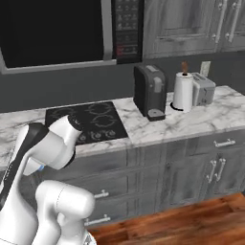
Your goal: Restock the sink supplies by placing the sponge and soap dispenser on the counter and next to the sink. Make sure the soap dispenser is upright.
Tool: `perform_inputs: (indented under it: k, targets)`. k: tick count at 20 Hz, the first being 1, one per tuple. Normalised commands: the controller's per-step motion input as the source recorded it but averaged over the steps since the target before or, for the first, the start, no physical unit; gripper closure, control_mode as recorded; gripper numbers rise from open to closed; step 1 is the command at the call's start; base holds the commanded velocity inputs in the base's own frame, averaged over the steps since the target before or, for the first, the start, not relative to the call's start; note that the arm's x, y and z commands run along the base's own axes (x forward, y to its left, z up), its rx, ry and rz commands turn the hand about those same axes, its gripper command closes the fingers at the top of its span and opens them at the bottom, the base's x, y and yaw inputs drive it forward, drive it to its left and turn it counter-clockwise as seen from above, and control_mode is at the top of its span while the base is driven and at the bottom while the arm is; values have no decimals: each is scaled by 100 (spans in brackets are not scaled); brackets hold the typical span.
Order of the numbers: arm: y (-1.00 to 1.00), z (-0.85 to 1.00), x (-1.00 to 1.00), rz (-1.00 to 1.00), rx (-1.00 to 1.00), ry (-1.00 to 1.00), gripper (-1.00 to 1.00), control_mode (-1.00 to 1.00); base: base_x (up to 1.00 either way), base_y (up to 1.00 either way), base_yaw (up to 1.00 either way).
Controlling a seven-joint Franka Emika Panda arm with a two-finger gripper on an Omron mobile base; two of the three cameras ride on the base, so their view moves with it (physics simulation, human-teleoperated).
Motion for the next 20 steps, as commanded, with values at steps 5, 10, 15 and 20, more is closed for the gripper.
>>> perform_inputs:
  k: [5, 10, 15, 20]
  targets:
    - [0, 0, 0, 0, 0, 0, 100, 100, 0, -60, -51]
    - [0, 0, 0, 0, 0, 0, 100, 100, 0, -52, -54]
    - [0, 0, 0, 0, 0, 0, 100, 100, 0, -43, -56]
    - [0, 0, 0, 0, 0, 0, 100, 100, 0, -27, -60]
